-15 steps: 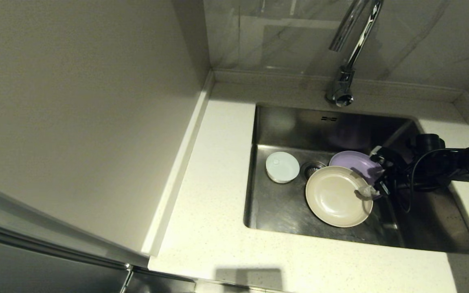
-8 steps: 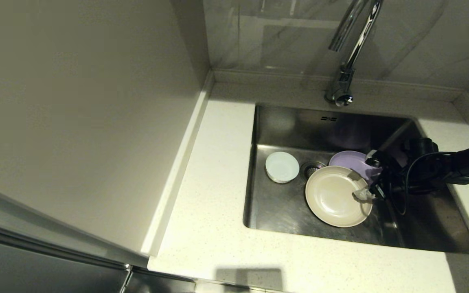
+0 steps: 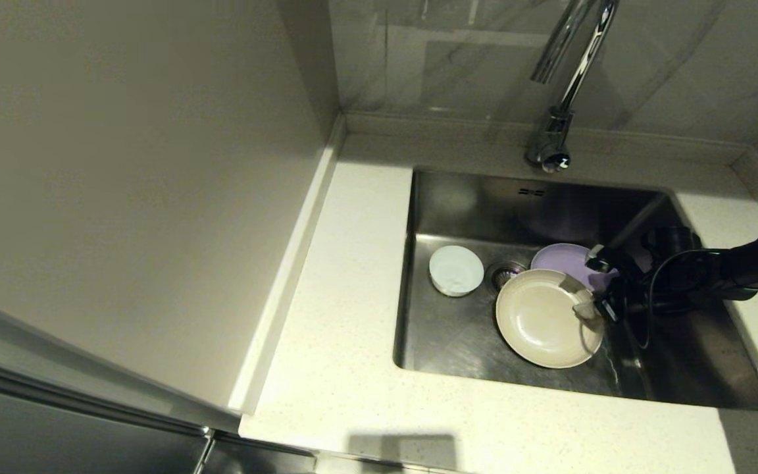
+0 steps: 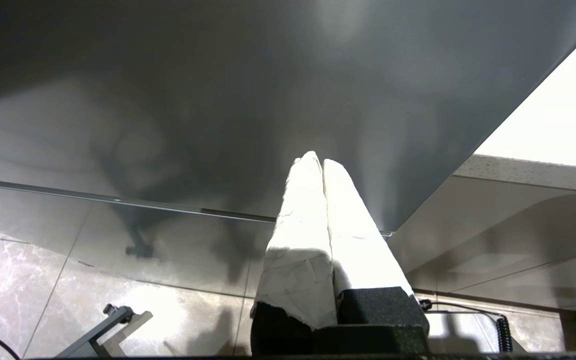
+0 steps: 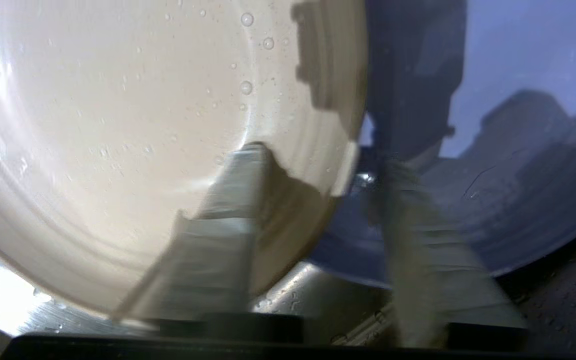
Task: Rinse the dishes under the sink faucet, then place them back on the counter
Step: Put a plate back to the table from the sink
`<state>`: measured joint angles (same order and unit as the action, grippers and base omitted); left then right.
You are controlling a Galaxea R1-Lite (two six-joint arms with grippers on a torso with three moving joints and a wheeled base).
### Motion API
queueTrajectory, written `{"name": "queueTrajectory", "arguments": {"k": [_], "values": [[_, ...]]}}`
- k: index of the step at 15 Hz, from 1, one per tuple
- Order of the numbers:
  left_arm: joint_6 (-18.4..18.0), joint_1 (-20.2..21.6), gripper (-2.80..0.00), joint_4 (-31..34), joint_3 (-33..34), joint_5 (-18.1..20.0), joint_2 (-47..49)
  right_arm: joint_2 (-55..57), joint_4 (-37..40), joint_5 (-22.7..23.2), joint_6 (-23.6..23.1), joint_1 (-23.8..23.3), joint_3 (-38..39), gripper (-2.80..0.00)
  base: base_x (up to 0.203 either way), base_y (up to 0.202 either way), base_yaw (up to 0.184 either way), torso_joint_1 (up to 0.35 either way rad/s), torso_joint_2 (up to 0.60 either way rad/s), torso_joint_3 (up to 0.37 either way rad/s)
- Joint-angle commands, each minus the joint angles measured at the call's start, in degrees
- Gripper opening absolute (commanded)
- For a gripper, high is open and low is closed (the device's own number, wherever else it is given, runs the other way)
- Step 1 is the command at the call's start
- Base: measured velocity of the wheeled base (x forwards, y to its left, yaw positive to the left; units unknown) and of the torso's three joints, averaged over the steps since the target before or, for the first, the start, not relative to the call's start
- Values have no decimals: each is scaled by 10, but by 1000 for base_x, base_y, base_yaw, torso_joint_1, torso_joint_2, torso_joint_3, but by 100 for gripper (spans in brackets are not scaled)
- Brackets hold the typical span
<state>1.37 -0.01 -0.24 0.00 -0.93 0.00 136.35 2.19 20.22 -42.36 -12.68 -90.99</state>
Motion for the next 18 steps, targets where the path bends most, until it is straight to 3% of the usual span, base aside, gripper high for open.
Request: {"name": "queueTrajectory", "arguments": {"k": [1,4,7,14,18], "values": [[0,0,-280,0,0,0,-1,0,0,1,-2,-1,-5,-280,0,0,0,0,0,0],[0,0,-280,0,0,0,-1,-26,-29,2,-1,-13,-15,-280,0,0,0,0,0,0],[0,0,-280,0,0,0,-1,-70,-36,33,-1,-44,-7,-280,0,0,0,0,0,0],[0,0,-280,0,0,0,-1,-190,-35,84,1,-98,80,-280,0,0,0,0,0,0],[0,0,-280,0,0,0,-1,-299,-51,126,53,-114,150,-280,0,0,0,0,0,0]]}}
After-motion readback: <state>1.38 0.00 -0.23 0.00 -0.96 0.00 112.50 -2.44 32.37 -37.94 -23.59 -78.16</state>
